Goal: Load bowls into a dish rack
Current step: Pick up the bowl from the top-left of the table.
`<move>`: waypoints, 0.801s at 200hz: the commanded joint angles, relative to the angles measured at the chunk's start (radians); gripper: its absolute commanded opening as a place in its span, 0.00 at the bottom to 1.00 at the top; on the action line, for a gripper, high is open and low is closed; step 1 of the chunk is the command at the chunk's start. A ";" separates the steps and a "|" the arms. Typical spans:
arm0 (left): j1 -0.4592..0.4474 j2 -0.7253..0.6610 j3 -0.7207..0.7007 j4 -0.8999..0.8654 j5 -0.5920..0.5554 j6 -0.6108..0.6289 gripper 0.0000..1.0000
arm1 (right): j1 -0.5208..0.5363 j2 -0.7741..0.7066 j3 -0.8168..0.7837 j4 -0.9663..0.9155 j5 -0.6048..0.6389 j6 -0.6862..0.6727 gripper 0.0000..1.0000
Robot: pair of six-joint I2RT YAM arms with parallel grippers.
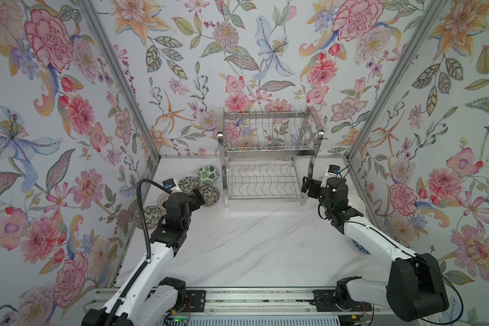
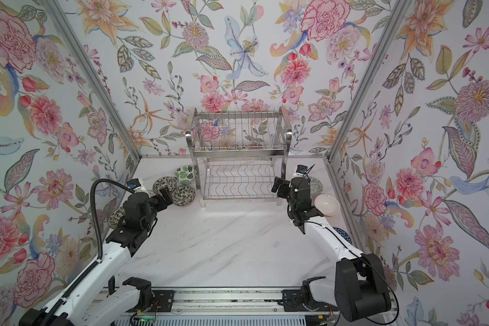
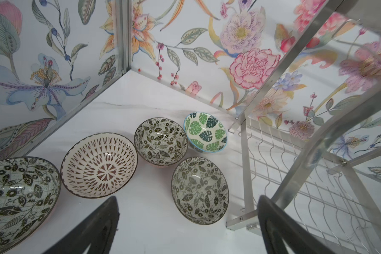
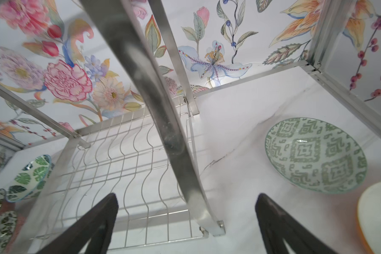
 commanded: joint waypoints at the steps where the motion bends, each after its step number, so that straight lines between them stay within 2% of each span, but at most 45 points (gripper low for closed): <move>1: 0.009 0.049 0.019 -0.120 0.064 0.007 0.99 | -0.033 -0.035 -0.105 0.100 -0.238 0.106 0.99; 22: 0.016 0.077 -0.009 -0.066 0.142 -0.015 0.99 | -0.033 0.017 -0.086 0.078 -0.302 0.111 0.99; 36: 0.015 0.117 -0.010 -0.061 0.115 -0.033 0.99 | 0.000 0.065 -0.041 0.023 -0.309 0.088 0.99; 66: 0.016 0.230 0.021 -0.085 0.052 -0.051 0.99 | 0.155 0.103 -0.001 -0.022 -0.146 0.005 0.99; 82: 0.028 0.290 0.038 -0.082 0.073 -0.090 0.99 | 0.234 0.126 0.031 -0.045 -0.067 -0.047 0.99; 109: 0.037 0.365 0.059 -0.044 0.092 -0.098 0.99 | 0.313 0.168 0.070 -0.054 -0.011 -0.089 0.99; 144: 0.040 0.398 0.045 0.055 0.123 -0.123 0.99 | 0.400 0.206 0.104 -0.071 0.052 -0.150 0.99; 160: 0.046 0.435 0.059 0.093 0.145 -0.129 0.95 | 0.426 0.218 0.103 -0.062 0.085 -0.158 0.99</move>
